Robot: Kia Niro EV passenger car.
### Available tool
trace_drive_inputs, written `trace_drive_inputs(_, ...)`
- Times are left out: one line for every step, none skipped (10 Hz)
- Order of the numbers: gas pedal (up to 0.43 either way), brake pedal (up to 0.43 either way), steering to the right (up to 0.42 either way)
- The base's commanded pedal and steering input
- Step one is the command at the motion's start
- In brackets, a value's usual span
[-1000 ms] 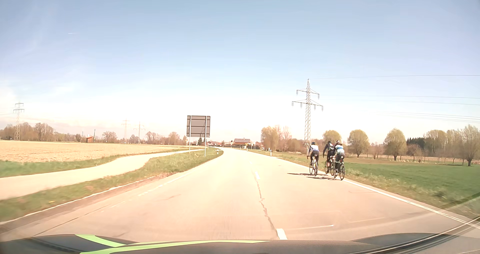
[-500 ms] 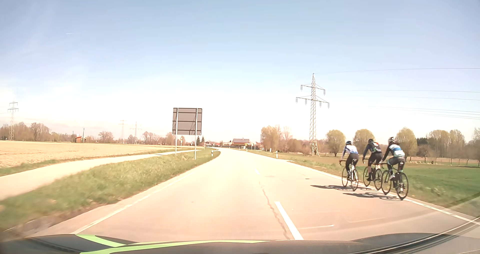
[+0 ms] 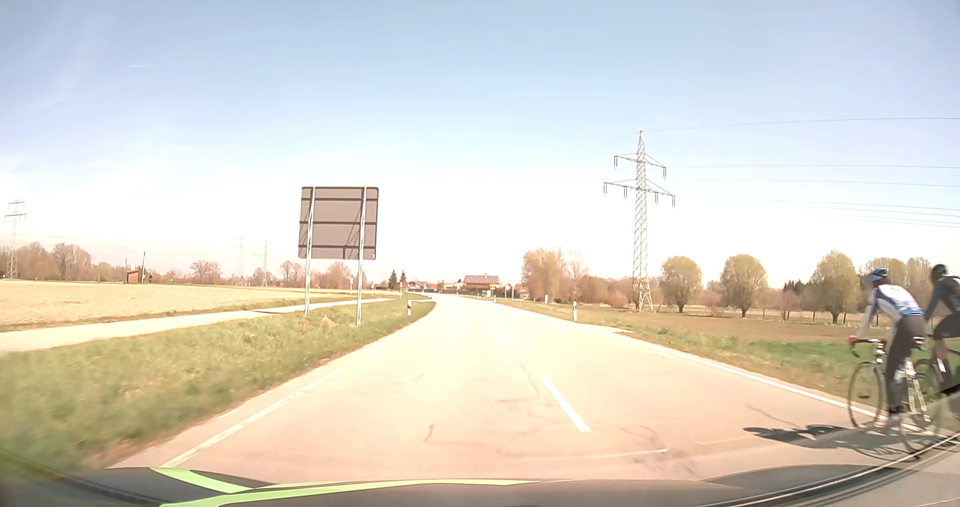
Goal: Follow the waypoints while adhering to traffic rules and regulations
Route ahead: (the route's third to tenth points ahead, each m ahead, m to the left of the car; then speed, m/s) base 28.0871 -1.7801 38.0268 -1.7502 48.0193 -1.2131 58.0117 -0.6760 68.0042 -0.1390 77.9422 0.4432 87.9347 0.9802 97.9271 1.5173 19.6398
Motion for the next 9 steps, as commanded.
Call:
trace_drive_inputs(0.350,0.000,0.004)
trace_drive_inputs(0.350,0.000,0.004)
trace_drive_inputs(0.350,0.000,0.004)
trace_drive_inputs(0.350,0.000,0.004)
trace_drive_inputs(0.350,0.000,0.004)
trace_drive_inputs(0.350,0.000,0.004)
trace_drive_inputs(0.350,0.000,0.004)
trace_drive_inputs(0.350,0.000,0.004)
trace_drive_inputs(0.350,0.000,0.004)
